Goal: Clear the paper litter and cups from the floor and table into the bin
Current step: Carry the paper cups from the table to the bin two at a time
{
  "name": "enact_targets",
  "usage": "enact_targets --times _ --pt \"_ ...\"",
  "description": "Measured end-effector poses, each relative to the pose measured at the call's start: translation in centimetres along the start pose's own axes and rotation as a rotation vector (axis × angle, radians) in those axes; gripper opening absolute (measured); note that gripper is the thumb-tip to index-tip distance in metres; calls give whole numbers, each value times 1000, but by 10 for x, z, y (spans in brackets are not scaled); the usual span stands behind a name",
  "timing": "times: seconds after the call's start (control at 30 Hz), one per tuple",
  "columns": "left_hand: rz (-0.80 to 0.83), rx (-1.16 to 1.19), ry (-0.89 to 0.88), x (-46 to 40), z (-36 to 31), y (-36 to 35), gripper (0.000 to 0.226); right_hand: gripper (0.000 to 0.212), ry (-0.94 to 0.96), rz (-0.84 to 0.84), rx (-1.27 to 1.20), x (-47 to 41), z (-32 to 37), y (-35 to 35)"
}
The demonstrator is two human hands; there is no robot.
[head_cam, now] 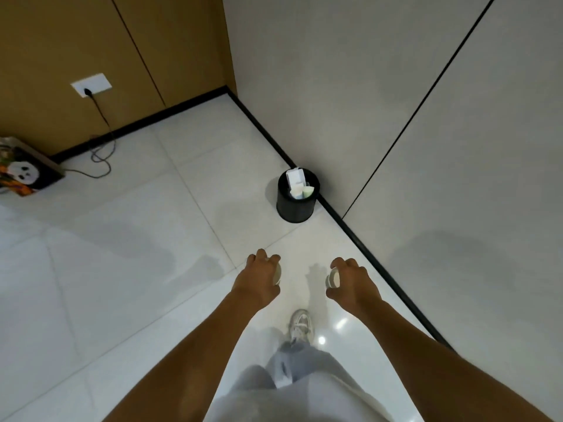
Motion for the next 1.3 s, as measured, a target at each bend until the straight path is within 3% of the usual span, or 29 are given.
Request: enact_targets --times 0.2,0.87,1.3 --pt "-5 22 11 -98 -23 24 63 50 -4 12 2 -106 -9 43" --pt "10 57 107 -427 16 73 66 61 -32 137 -16 -454 35 67" --pt "-3 249 455 -506 41 -7 66 58 184 341 126 -570 23 7"
Point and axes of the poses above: each hand's wrist, its own x-axis away from the middle knuckle, its own y-axis out of the back of the hand, z = x × y, the point moved 8 cm from there along -x, towards the middle knuckle, and after that the axes turned 10 degrees about -z, right-handed, at the moved point
